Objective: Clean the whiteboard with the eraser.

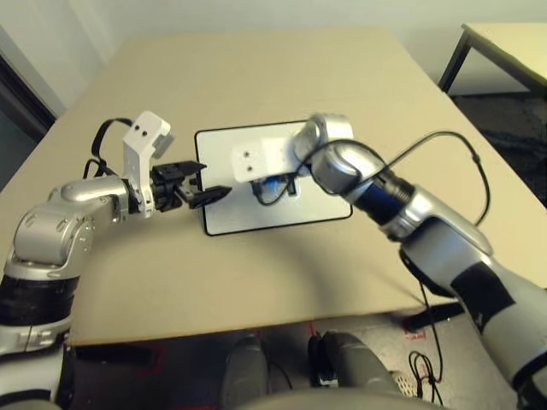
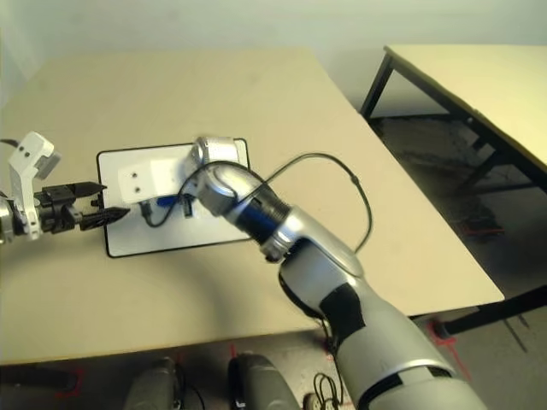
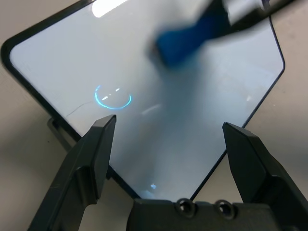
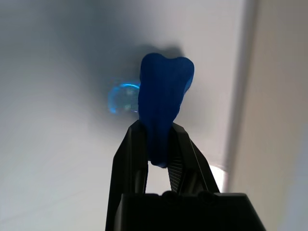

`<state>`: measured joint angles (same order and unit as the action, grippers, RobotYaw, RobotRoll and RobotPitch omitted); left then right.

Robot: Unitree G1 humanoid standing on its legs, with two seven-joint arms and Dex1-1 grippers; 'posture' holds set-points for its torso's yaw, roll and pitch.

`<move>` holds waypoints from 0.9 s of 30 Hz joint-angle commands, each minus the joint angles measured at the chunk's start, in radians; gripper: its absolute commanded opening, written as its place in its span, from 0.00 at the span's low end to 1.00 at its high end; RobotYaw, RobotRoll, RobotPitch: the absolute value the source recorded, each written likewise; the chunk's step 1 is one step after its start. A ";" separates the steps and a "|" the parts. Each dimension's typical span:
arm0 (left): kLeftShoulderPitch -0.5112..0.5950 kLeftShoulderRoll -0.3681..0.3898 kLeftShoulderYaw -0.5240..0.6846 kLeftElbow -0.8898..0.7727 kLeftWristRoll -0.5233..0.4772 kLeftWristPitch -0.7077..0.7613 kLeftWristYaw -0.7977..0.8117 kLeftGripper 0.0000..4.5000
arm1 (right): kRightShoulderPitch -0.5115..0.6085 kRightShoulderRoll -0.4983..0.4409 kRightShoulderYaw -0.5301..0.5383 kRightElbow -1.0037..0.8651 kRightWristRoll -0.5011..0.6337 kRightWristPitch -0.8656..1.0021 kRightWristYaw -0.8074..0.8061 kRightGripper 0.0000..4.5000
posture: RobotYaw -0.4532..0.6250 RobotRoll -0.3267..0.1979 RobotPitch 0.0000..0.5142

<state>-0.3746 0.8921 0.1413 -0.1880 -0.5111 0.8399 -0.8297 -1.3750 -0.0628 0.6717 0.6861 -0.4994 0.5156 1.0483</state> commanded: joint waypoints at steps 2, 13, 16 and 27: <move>0.008 -0.002 0.005 -0.004 0.001 0.002 0.003 1.00 | 0.053 -0.007 0.016 0.005 0.003 -0.007 0.035 0.13 | 0.48 0.62 0.16; 0.011 -0.002 0.006 -0.004 0.000 0.003 0.008 1.00 | 0.198 -0.127 0.085 -0.330 -0.026 0.138 0.214 0.13 | 0.48 0.62 0.16; 0.005 -0.004 0.002 0.000 0.002 0.001 0.008 1.00 | 0.118 -0.070 0.038 -0.184 -0.012 0.087 0.120 0.13 | 0.48 0.62 0.16; 0.025 -0.006 0.015 -0.019 -0.005 0.008 0.019 1.00 | 0.021 0.008 -0.006 0.088 0.009 -0.038 0.035 0.13 | 0.49 0.62 0.16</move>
<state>-0.3665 0.8862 0.1431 -0.1942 -0.5129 0.8409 -0.8120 -1.4013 -0.0339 0.6377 0.8018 -0.4846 0.4625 1.0391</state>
